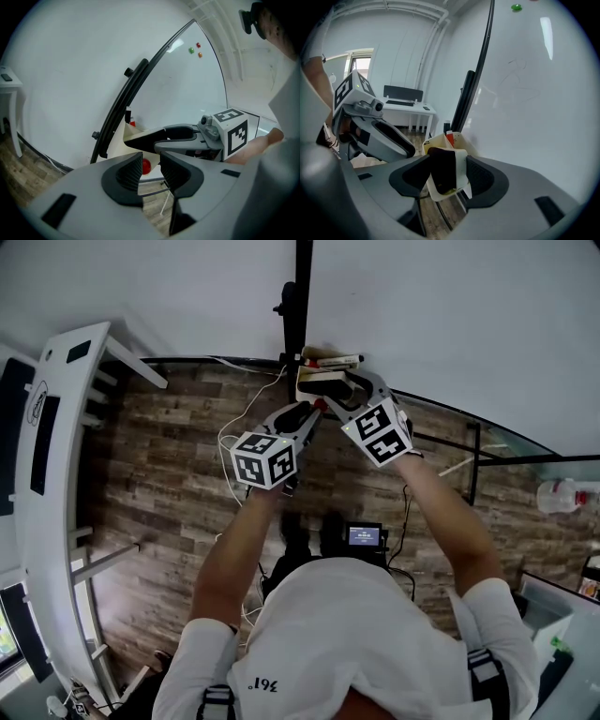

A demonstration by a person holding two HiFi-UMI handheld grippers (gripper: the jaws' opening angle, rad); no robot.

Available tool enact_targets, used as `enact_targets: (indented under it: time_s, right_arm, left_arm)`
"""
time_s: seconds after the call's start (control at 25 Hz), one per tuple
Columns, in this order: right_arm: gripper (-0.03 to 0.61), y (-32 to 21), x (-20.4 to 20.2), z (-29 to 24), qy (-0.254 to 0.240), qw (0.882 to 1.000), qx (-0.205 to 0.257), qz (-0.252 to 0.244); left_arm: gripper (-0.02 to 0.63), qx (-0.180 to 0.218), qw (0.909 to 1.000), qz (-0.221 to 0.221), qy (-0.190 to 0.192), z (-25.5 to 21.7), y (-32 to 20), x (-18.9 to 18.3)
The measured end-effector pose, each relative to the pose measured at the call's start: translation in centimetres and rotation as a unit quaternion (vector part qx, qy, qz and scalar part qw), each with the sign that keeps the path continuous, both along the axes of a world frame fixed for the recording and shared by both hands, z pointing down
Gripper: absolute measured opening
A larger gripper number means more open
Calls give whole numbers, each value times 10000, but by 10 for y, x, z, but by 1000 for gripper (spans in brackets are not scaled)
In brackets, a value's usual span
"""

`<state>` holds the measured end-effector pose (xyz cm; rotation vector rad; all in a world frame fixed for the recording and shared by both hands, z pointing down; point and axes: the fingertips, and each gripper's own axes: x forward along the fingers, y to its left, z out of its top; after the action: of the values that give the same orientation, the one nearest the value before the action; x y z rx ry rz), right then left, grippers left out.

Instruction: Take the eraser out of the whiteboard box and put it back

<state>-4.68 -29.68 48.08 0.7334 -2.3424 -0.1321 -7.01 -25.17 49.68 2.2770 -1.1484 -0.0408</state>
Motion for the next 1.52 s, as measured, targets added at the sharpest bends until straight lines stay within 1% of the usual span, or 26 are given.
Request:
enact_targets:
  time_s: [0.2,0.56,0.96,1.52]
  right_arm:
    - [239,-6,2,-1,391,9987,282,134]
    - [239,-9,2,3,347,9987,287,224]
    - [238,-7,4,2,399,9978,450,282]
    - [218,-3,14,-10,323,9972,613,287]
  left_arm:
    - [104,-10,10000,38,35,0,1,5]
    - [104,-29,10000,48,19,1,0,5]
    - [104,-11,10000,87,25,-2,0,7]
    - [104,-20,10000,-15,27,-7,4,2]
